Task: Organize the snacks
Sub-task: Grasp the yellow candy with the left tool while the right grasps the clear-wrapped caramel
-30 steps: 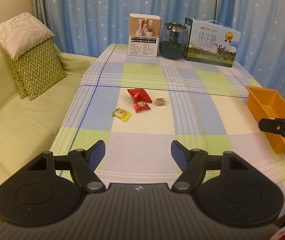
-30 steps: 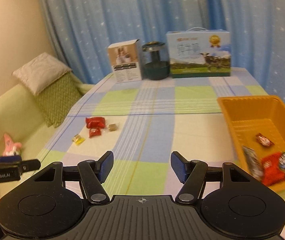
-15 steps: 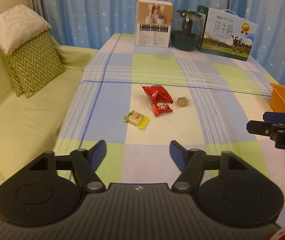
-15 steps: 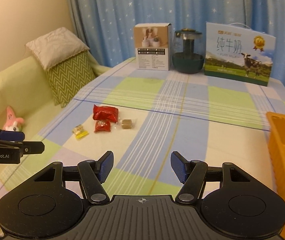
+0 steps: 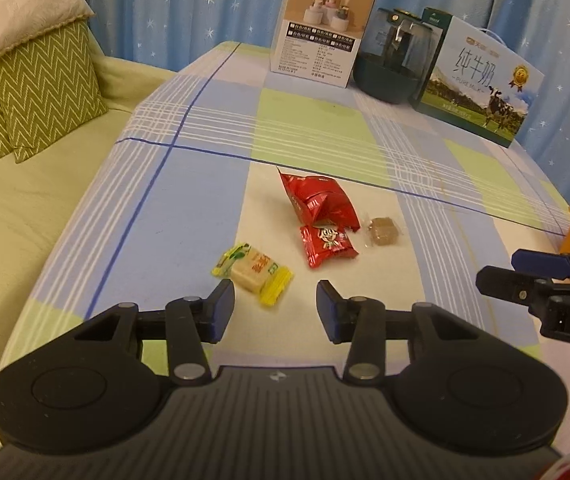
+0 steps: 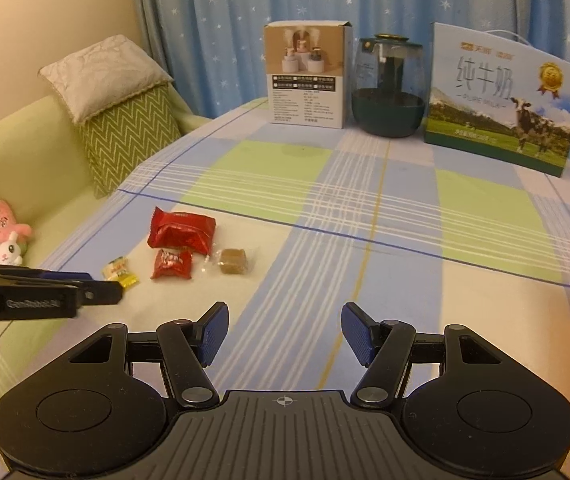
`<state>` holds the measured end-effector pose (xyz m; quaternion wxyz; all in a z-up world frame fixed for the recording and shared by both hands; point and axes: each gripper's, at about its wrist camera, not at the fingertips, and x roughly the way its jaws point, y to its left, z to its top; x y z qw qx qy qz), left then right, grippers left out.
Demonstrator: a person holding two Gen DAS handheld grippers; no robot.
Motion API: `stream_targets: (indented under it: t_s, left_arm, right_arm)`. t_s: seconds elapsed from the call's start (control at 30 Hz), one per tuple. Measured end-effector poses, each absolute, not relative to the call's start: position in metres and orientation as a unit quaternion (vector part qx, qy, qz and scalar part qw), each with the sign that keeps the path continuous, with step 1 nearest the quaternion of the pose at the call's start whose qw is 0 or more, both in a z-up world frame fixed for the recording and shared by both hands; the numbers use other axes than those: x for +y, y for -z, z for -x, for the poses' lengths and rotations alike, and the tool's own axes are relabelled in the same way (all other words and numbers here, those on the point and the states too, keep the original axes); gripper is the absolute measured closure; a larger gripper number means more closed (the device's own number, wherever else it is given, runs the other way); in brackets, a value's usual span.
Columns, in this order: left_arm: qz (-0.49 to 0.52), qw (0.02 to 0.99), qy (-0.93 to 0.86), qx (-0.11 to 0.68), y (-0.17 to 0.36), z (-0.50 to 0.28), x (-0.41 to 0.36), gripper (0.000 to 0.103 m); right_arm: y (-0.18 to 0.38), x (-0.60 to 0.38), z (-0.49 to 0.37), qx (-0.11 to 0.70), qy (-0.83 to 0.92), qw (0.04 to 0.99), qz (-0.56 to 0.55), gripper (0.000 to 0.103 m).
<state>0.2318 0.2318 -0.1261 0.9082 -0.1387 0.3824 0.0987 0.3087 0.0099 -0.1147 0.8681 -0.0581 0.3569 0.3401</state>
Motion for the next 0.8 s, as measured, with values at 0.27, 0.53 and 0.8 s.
stream_targets:
  t_s: [0.27, 0.53, 0.8]
  left_arm:
    - [0.127, 0.915, -0.114, 0.366, 0.131, -0.252, 0.236, 0.067]
    - [0.075, 0.919, -0.125, 0.367, 0.133, -0.25, 0.231, 0.084]
    - [0.075, 0.919, -0.117, 0.368, 0.132, -0.235, 0.226, 0.084]
  right_arm:
    - [0.124, 0.034, -0.327, 0.352, -0.355, 0.863, 0.075, 0.04]
    - [0.139, 0.047, -0.338, 0.341, -0.383, 0.854, 0.085, 0.04]
    - [0.156, 0.072, -0.339, 0.3, -0.41, 0.846, 0.161, 0.041]
